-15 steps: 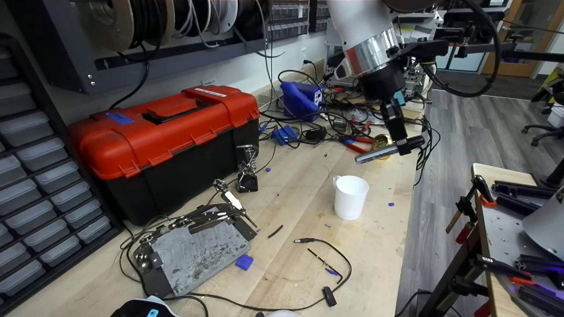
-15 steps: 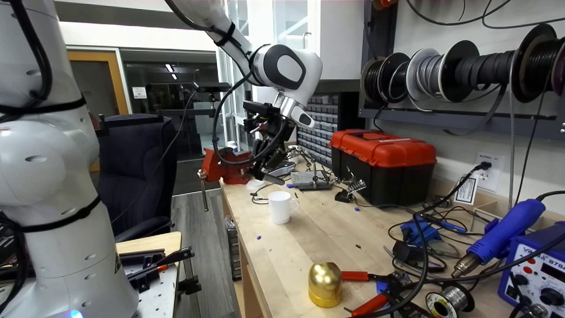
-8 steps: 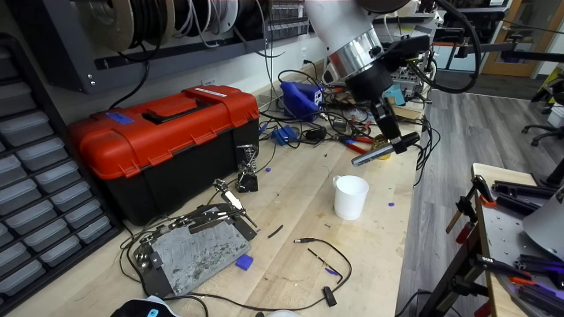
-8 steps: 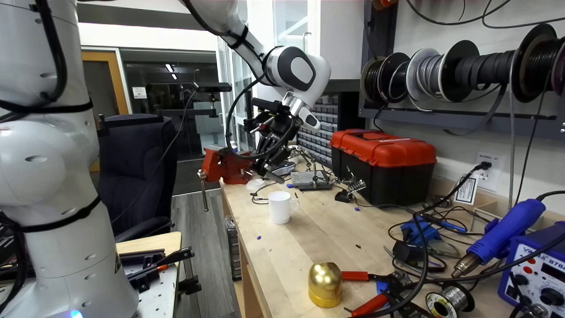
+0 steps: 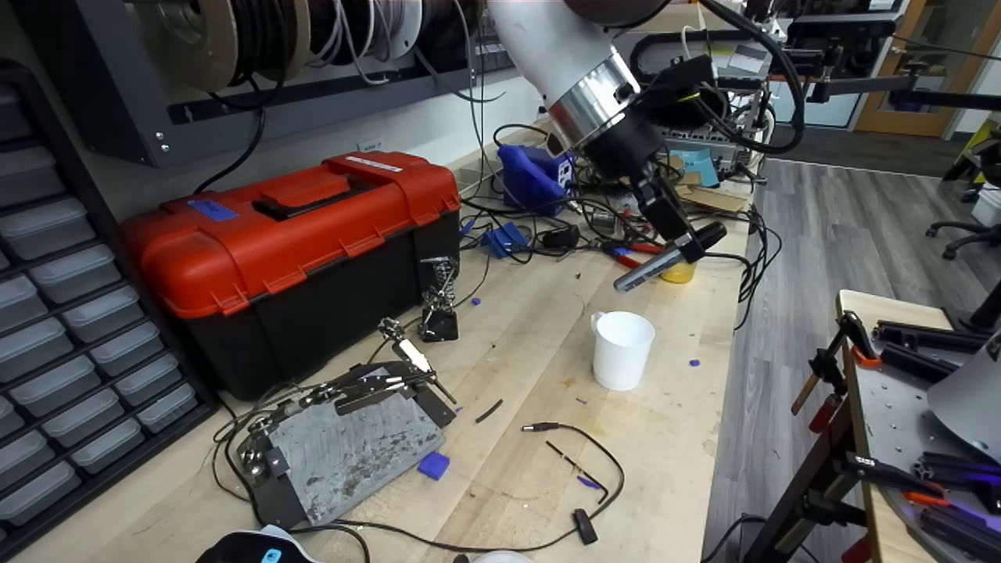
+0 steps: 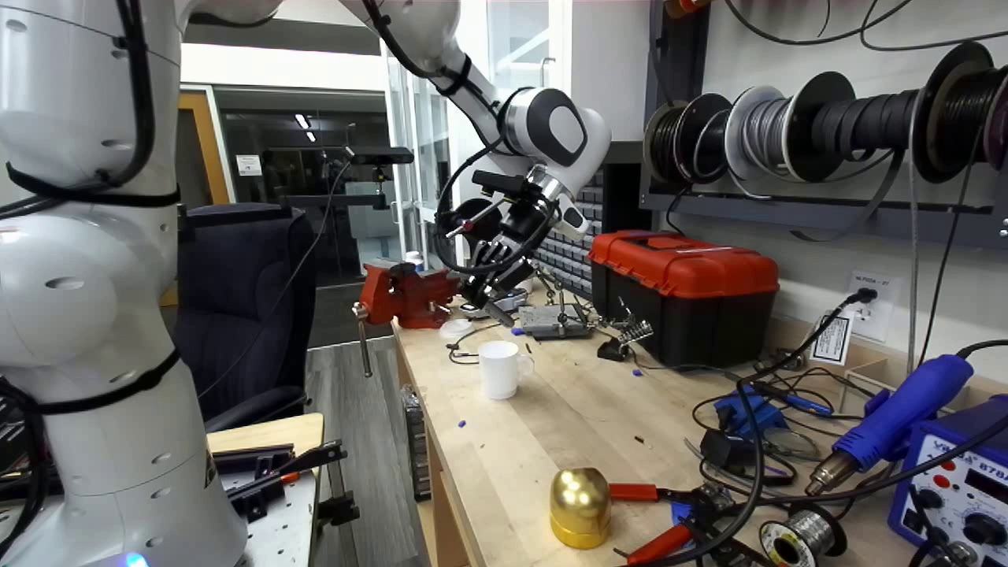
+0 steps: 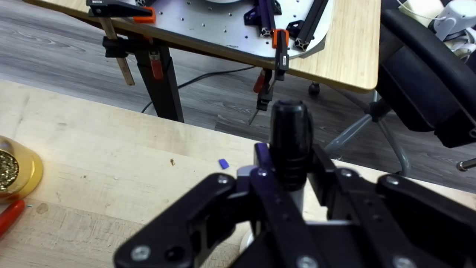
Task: Pick up the marker and put it in the cup
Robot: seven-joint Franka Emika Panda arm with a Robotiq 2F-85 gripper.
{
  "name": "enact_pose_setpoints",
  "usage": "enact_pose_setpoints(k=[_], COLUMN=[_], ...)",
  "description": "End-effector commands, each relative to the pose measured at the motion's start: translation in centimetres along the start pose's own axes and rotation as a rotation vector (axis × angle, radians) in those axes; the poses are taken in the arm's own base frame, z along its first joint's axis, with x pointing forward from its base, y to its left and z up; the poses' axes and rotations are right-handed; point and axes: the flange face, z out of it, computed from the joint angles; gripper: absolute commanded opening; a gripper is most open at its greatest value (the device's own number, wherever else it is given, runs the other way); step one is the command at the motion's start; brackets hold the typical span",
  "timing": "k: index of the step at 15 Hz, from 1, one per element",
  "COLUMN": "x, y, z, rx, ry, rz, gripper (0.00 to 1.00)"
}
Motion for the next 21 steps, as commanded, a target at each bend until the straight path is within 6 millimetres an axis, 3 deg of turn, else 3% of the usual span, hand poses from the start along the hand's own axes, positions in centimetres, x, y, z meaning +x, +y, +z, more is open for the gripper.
enact_pose_setpoints(k=[1, 11, 21], x=[1.8, 5.3, 6.4], y=[0.0, -0.6, -0.9], z=[-0.7, 0.3, 0.6], rx=[-0.018, -0.036, -0.005], ry=[-0.076, -0.226, -0.266], rz=[0.028, 0.063, 0.088], gripper=[0.07, 0.07, 0.07])
